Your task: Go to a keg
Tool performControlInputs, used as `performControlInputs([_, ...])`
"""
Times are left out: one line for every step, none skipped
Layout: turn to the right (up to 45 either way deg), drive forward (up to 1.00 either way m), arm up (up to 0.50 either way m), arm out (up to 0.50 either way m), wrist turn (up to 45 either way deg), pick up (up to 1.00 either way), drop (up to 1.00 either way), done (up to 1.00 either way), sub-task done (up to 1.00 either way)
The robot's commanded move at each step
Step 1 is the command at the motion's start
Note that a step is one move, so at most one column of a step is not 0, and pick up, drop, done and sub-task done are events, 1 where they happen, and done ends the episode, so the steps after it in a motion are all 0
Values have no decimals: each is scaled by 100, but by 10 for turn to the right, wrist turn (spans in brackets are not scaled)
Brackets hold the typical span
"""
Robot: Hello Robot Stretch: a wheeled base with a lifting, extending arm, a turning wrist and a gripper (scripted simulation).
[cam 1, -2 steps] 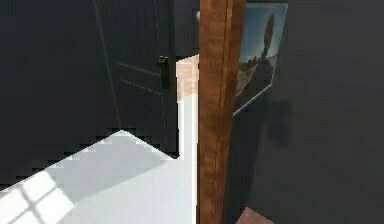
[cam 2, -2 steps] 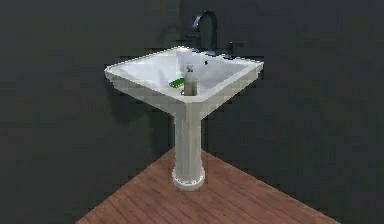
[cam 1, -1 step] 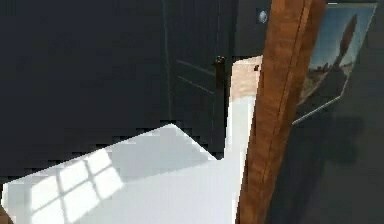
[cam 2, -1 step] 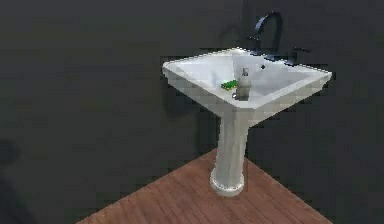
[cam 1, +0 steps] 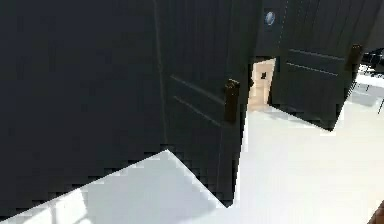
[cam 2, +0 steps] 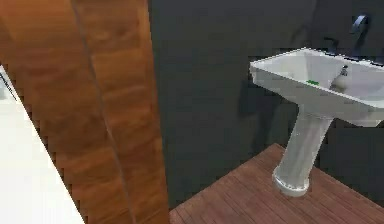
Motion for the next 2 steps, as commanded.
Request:
performControlInputs([-360,0,0,0,0,0,0,0,0])
performControlInputs([0,30,0,0,0,0,0,0,0])
